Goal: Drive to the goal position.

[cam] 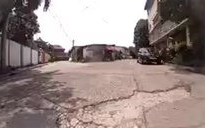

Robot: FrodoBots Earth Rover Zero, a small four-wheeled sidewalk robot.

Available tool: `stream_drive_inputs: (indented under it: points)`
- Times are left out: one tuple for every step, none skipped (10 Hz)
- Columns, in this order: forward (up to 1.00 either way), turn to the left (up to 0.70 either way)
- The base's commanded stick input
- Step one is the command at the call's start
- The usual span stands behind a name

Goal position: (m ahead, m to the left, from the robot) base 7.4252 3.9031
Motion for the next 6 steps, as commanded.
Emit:
stream_drive_inputs:
  points:
    - [0.7, 0.0]
    - [0.7, 0.0]
    - [0.7, 0.0]
    - [0.7, 0.0]
    - [0.7, 0.0]
    - [0.7, 0.0]
